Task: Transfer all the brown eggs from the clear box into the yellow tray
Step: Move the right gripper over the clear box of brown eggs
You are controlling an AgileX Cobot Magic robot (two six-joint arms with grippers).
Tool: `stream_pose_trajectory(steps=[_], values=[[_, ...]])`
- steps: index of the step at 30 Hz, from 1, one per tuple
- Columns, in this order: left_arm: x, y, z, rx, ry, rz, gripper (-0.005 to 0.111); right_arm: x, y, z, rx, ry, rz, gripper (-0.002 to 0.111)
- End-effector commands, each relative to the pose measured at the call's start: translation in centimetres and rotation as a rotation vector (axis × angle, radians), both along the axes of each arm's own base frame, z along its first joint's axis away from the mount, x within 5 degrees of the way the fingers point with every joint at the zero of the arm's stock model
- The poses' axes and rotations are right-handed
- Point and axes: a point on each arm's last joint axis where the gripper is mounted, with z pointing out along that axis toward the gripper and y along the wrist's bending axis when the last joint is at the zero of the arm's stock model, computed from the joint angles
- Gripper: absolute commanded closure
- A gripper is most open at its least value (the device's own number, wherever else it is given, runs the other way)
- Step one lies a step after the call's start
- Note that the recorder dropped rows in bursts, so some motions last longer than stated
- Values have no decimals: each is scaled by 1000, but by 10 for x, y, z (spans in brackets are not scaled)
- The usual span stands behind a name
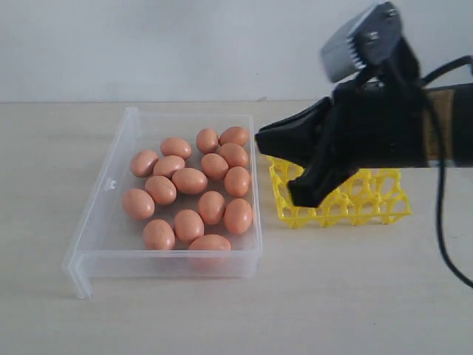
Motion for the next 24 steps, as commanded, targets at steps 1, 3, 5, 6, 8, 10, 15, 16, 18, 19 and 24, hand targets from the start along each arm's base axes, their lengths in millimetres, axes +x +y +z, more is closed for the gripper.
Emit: stream_pose_trajectory(steps=[1, 3, 5, 6, 8, 10, 15, 16, 18, 19, 24], values=[[0, 0, -2, -11, 9, -5, 102, 16, 26, -13, -152, -35, -61, 108], [0, 0, -2, -11, 9, -5, 102, 21, 28, -17, -133, -10, -136, 108], [0, 0, -2, -11, 9, -5, 102, 25, 30, -20, -71, 15, -182, 108], [0, 0, -2, -11, 9, -5, 102, 28, 29, -21, -58, 18, -210, 108], [0, 0, -2, -11, 6, -6, 102, 33, 23, -24, -35, 78, -316, 108], [0, 0, -2, -11, 6, -6, 102, 36, 18, -23, 48, 141, -407, 108], [0, 0, -2, -11, 6, -6, 102, 32, 30, 6, 441, -66, -228, 108], [0, 0, -2, -11, 6, -6, 102, 29, 29, 15, 537, -163, -207, 108], [0, 0, -2, -11, 6, -6, 102, 22, 23, 28, 700, -351, -193, 108], [0, 0, -2, -11, 6, -6, 102, 19, 19, 31, 750, -449, -212, 108], [0, 0, -2, -11, 6, -6, 102, 20, 24, 24, 574, -638, -359, 108]])
